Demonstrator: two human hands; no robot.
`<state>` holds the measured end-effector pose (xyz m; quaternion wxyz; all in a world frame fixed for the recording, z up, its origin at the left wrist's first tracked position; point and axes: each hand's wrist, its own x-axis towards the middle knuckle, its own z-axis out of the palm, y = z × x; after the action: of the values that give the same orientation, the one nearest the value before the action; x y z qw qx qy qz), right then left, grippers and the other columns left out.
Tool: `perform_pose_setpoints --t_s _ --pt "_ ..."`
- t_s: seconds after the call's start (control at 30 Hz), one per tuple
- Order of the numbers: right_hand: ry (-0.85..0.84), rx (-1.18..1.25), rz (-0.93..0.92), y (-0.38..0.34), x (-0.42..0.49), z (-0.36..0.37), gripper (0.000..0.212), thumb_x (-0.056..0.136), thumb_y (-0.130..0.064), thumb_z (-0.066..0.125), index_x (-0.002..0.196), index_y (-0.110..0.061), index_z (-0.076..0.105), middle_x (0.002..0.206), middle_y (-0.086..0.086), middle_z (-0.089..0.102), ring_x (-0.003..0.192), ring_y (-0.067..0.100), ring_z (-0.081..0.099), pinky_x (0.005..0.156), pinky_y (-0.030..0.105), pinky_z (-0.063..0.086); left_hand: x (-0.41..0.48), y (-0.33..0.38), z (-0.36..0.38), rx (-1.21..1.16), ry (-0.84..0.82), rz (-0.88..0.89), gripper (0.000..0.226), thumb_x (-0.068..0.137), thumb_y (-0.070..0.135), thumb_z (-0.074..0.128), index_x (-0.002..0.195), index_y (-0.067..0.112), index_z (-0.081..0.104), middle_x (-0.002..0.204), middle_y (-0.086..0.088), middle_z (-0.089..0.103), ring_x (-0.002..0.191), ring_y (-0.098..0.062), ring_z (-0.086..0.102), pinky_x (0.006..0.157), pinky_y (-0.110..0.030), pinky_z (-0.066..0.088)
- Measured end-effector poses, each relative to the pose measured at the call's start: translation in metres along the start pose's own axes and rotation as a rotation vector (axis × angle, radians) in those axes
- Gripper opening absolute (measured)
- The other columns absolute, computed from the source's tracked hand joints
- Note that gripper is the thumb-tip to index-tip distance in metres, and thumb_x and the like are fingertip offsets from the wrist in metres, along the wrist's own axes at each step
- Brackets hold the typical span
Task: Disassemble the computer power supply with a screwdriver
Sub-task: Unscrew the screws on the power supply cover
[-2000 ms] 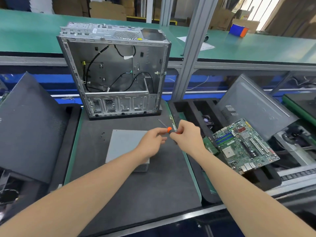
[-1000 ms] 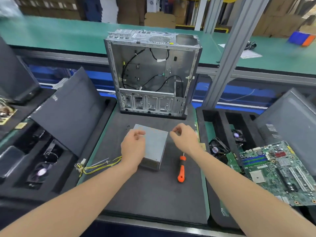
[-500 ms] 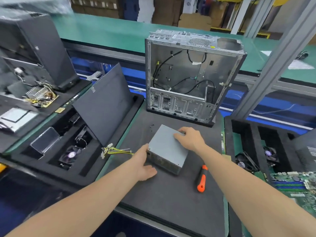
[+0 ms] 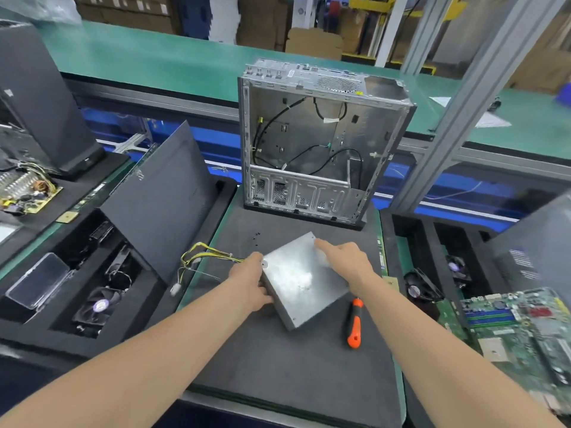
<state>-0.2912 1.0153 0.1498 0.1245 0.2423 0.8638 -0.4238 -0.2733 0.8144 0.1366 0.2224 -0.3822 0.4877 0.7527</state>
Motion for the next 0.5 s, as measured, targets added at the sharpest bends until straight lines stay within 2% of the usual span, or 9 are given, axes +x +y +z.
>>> perform_pose_setpoints --t_s 0.1,0.17,0.23,0.27,0.3,0.33,0.37,0.43,0.5 --pt "0.061 0.079 -0.010 -0.010 -0.011 0.000 0.067 0.078 -0.083 0.052 0.100 -0.022 0.070 0.087 -0.009 0.056 0.078 0.008 0.049 0.063 0.032 0.040 -0.004 0.014 0.007 0.009 0.028 0.123 0.013 0.094 0.019 0.056 0.105 0.015 0.057 0.098 -0.009 0.069 0.080 -0.031 0.067 0.074 -0.043 0.058" --pt "0.082 0.129 -0.006 -0.016 -0.016 0.004 0.073 0.074 -0.088 0.046 0.095 -0.022 0.065 0.096 -0.007 0.060 0.085 0.013 0.054 0.073 0.036 0.047 -0.006 0.024 0.010 0.017 0.047 0.219 0.008 0.092 0.023 0.059 0.099 0.018 0.057 0.096 -0.007 0.066 0.074 -0.026 0.061 0.067 -0.032 0.053" --pt "0.081 0.233 0.040 -0.019 -0.022 0.013 0.074 0.067 -0.091 0.045 0.098 -0.026 0.058 0.100 -0.008 0.057 0.093 0.020 0.057 0.088 0.045 0.054 -0.008 0.030 0.009 0.030 0.035 0.294 0.008 0.088 0.025 0.062 0.094 0.021 0.059 0.097 -0.007 0.069 0.076 -0.027 0.064 0.061 -0.030 0.056" --pt "0.075 0.285 0.065 -0.019 -0.026 0.019 0.075 0.064 -0.091 0.045 0.100 -0.026 0.056 0.101 -0.008 0.056 0.094 0.020 0.057 0.090 0.048 0.055 -0.008 0.032 0.008 0.044 0.028 0.319 0.009 0.085 0.027 0.063 0.093 0.023 0.061 0.102 -0.009 0.072 0.085 -0.031 0.069 0.069 -0.036 0.061" --pt "0.071 0.320 0.082 -0.018 -0.030 0.025 0.076 0.063 -0.091 0.046 0.101 -0.025 0.054 0.104 -0.007 0.057 0.094 0.019 0.058 0.090 0.049 0.056 -0.009 0.032 0.005 0.059 0.030 0.337 0.013 0.080 0.030 0.064 0.092 0.024 0.064 0.107 -0.010 0.074 0.099 -0.034 0.071 0.083 -0.047 0.062" --pt "0.074 0.338 0.092 -0.017 -0.033 0.032 0.077 0.064 -0.091 0.046 0.101 -0.024 0.054 0.106 -0.005 0.058 0.094 0.018 0.058 0.090 0.049 0.057 -0.009 0.032 0.002 0.072 0.038 0.352 0.018 0.075 0.032 0.065 0.092 0.026 0.067 0.110 -0.011 0.075 0.110 -0.037 0.069 0.096 -0.055 0.058" --pt "0.087 0.349 0.098 -0.016 -0.036 0.037 0.077 0.065 -0.091 0.046 0.102 -0.023 0.054 0.107 -0.003 0.060 0.096 0.019 0.060 0.090 0.050 0.057 -0.009 0.031 -0.001 0.078 0.045 0.370 0.021 0.072 0.035 0.067 0.092 0.027 0.070 0.110 -0.009 0.075 0.116 -0.037 0.067 0.102 -0.059 0.054" --pt "0.114 0.383 0.108 -0.014 -0.040 0.043 0.075 0.067 -0.088 0.047 0.103 -0.022 0.054 0.107 0.000 0.061 0.098 0.023 0.063 0.091 0.051 0.056 -0.005 0.025 -0.005 0.076 0.041 0.418 0.019 0.074 0.036 0.073 0.092 0.031 0.074 0.105 0.000 0.076 0.116 -0.030 0.065 0.104 -0.056 0.053" --pt "0.118 0.439 0.127 -0.012 -0.043 0.047 0.066 0.065 -0.078 0.052 0.101 -0.023 0.052 0.107 0.003 0.062 0.097 0.025 0.065 0.092 0.052 0.057 0.002 0.020 -0.007 0.068 0.043 0.483 0.011 0.080 0.032 0.078 0.090 0.030 0.075 0.097 0.008 0.075 0.112 -0.023 0.065 0.098 -0.044 0.053"
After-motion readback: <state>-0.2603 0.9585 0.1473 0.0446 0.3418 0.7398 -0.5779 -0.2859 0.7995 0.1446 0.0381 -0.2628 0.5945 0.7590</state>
